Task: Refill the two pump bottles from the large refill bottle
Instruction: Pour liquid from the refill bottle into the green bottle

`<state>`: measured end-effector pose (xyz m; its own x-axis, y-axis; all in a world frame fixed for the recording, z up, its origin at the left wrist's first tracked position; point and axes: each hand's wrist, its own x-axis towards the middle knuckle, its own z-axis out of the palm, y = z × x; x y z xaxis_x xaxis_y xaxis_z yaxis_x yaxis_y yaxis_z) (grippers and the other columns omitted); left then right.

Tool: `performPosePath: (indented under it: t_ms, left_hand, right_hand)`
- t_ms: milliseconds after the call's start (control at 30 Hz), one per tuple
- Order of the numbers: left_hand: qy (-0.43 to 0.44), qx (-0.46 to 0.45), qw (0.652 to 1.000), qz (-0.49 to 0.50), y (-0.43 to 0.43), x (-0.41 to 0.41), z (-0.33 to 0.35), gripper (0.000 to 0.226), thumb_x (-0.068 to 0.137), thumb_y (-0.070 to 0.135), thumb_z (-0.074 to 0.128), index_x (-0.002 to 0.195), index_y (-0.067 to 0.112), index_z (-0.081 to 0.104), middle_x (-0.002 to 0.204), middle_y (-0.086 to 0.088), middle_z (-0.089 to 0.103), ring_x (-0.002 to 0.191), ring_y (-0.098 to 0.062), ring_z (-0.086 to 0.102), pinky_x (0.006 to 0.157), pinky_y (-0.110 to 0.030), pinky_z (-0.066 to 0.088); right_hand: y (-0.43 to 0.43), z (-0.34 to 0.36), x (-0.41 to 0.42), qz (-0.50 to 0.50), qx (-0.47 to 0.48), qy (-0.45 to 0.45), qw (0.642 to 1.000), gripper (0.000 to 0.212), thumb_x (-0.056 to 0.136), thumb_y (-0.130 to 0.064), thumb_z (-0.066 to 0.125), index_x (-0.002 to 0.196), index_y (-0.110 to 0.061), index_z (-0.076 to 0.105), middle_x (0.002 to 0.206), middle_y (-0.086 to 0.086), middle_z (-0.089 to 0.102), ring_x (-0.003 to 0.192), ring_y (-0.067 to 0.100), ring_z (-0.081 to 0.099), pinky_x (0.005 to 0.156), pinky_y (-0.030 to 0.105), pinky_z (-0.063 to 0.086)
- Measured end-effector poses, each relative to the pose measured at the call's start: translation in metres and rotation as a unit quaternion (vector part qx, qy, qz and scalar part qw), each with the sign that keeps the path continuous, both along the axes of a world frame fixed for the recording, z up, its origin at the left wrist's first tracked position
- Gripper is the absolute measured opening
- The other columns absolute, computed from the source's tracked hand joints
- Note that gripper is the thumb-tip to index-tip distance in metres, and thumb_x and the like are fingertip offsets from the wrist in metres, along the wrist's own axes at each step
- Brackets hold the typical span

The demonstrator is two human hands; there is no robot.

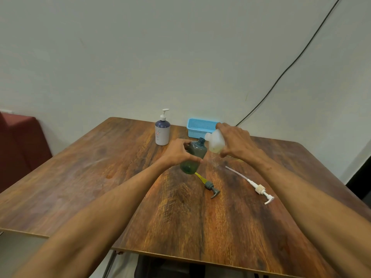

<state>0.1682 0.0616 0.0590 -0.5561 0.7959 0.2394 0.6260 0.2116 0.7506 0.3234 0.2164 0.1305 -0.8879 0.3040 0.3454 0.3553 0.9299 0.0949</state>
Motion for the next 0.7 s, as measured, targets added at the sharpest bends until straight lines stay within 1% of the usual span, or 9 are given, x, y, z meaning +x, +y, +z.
performPosePath:
  t_ms: [133, 300, 433, 567, 633, 700]
  left_hand:
    - [-0.005, -0.002, 1.0, 0.001, 0.0003, 0.001, 0.0014, 0.073, 0.066, 0.041, 0.09, 0.13, 0.016, 0.064, 0.118, 0.001, 0.069, 0.105, -0.015, 0.063, 0.085, -0.024, 0.053]
    - [-0.005, -0.005, 1.0, 0.001, 0.0011, 0.001, 0.0006, 0.075, 0.065, 0.042, 0.091, 0.131, 0.017, 0.064, 0.121, -0.001, 0.069, 0.106, -0.016, 0.063, 0.087, -0.026, 0.054]
    - [-0.005, -0.011, 1.0, 0.004, 0.0022, 0.0007, 0.0011, 0.077, 0.065, 0.042, 0.09, 0.132, 0.016, 0.063, 0.123, -0.001, 0.068, 0.107, -0.016, 0.063, 0.084, -0.022, 0.052]
    - [-0.009, -0.011, 1.0, 0.005, 0.0025, -0.0003, 0.0007, 0.077, 0.066, 0.041, 0.09, 0.133, 0.017, 0.062, 0.123, -0.001, 0.068, 0.108, -0.015, 0.063, 0.083, -0.021, 0.051]
    - [-0.009, -0.011, 1.0, 0.005, 0.002, -0.0002, 0.0004, 0.076, 0.066, 0.04, 0.091, 0.133, 0.017, 0.062, 0.124, -0.001, 0.068, 0.108, -0.016, 0.063, 0.085, -0.022, 0.052]
    - [-0.007, -0.01, 1.0, 0.002, 0.0021, 0.0004, 0.0, 0.075, 0.065, 0.041, 0.091, 0.131, 0.017, 0.063, 0.123, -0.001, 0.068, 0.109, -0.016, 0.063, 0.088, -0.027, 0.055]
  right_hand:
    - [0.0001, 0.002, 0.0012, 0.002, 0.006, -0.004, 1.0, 0.088, 0.062, -0.031, 0.091, 0.133, -0.018, 0.041, 0.128, 0.006, 0.059, 0.096, 0.022, 0.057, 0.083, 0.043, 0.057]
    - [-0.0008, 0.0036, 0.0018, 0.0, 0.014, -0.009, 1.0, 0.089, 0.062, -0.03, 0.092, 0.134, -0.019, 0.04, 0.129, 0.006, 0.059, 0.099, 0.024, 0.059, 0.084, 0.044, 0.058]
    - [-0.0014, 0.0047, 0.0016, -0.003, 0.016, -0.017, 1.0, 0.088, 0.063, -0.031, 0.092, 0.133, -0.019, 0.04, 0.128, 0.006, 0.059, 0.1, 0.024, 0.059, 0.086, 0.045, 0.057]
    - [-0.0009, 0.0061, 0.0017, -0.003, 0.02, -0.02, 1.0, 0.088, 0.065, -0.031, 0.091, 0.135, -0.019, 0.04, 0.129, 0.006, 0.059, 0.1, 0.023, 0.059, 0.088, 0.043, 0.057]
    - [-0.0011, 0.0067, 0.0012, -0.002, 0.028, -0.021, 0.999, 0.088, 0.064, -0.031, 0.091, 0.135, -0.019, 0.04, 0.128, 0.006, 0.059, 0.096, 0.02, 0.056, 0.087, 0.041, 0.056]
    - [-0.0019, 0.0076, 0.0006, -0.002, 0.031, -0.023, 0.999, 0.088, 0.064, -0.031, 0.091, 0.135, -0.02, 0.04, 0.127, 0.005, 0.059, 0.094, 0.018, 0.054, 0.085, 0.04, 0.056]
